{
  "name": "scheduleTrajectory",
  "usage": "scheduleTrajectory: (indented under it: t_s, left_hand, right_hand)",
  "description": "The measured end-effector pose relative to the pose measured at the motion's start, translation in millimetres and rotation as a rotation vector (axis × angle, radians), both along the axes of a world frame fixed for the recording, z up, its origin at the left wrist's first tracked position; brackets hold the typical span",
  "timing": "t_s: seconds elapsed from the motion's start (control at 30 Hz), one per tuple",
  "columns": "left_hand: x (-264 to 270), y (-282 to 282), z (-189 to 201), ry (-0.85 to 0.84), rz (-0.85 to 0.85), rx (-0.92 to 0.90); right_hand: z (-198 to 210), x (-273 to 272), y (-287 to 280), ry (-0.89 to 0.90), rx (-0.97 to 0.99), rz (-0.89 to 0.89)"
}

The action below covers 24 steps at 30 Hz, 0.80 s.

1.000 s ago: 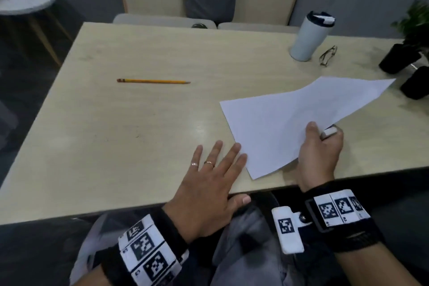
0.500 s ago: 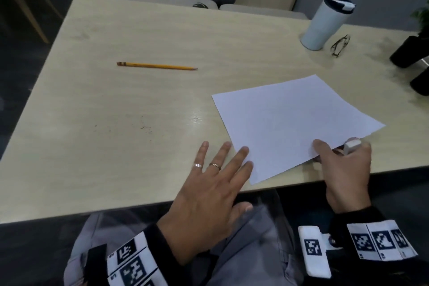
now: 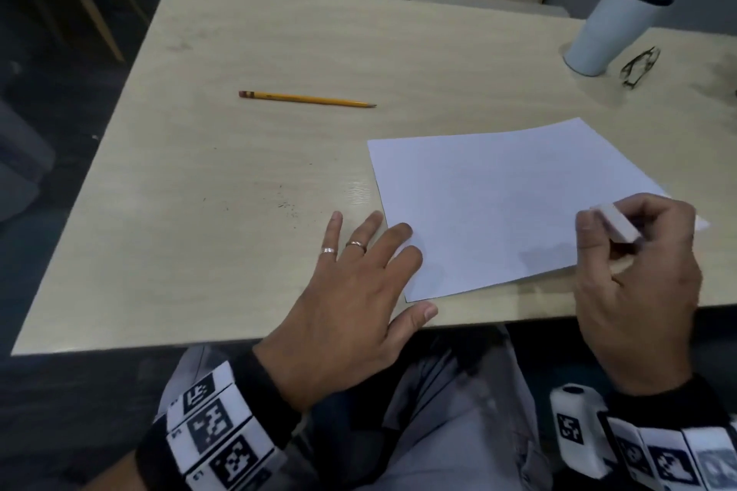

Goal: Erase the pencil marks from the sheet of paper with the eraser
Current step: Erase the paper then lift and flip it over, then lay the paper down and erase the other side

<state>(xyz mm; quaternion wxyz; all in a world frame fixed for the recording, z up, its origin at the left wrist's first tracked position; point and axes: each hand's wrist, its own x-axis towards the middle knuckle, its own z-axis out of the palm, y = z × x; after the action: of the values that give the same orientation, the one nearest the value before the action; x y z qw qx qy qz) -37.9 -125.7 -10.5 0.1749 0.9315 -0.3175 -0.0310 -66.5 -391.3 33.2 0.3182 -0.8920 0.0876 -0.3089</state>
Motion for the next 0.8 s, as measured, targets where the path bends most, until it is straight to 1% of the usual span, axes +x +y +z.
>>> scheduleTrajectory:
  t_s: [0.07, 0.13, 0.23, 0.33, 0.4, 0.47, 0.57, 0.7, 0.8]
  left_hand:
    - [-0.8, -1.2, 0.0, -0.004, -0.007, 0.008]
    - [-1.0, -4.0, 0.5, -0.018, -0.002, 0.009]
    - [-0.6, -16.7, 3.1, -0.051, 0.029, 0.014]
    - [-2.1, -34.2, 2.2, -0.075, -0.001, 0.054]
    - [-4.3, -40.1, -3.0, -0.067, -0.035, 0.139]
    - [-4.8, -40.6, -9.0, -0.053, -0.052, 0.202]
    - [-2.2, -34.8, -12.7, -0.07, -0.07, 0.21]
    - [-2.2, -29.8, -11.9, -0.102, -0.051, 0.243]
    - [-4.1, -33.9, -11.4, -0.11, -0.025, 0.274]
  right_hand:
    - [5.3, -0.9, 3.6, -0.002, 0.038, 0.054]
    - [2.4, -0.9, 6.4, 0.04, 0.014, 0.124]
    - [-11.0, -1.0, 17.3, 0.186, 0.01, 0.26]
    - [-28.6, 0.0, 30.3, 0.291, -0.018, 0.351]
    - [-32.8, 2.6, 32.3, 0.288, -0.032, 0.342]
    - [-30.6, 4.9, 30.1, 0.276, 0.011, 0.313]
    - [-26.5, 5.3, 29.2, 0.31, 0.111, 0.316]
    - [-22.5, 5.3, 29.6, 0.335, 0.163, 0.318]
    - [-21.7, -0.9, 45.0, 0.408, 0.237, 0.391]
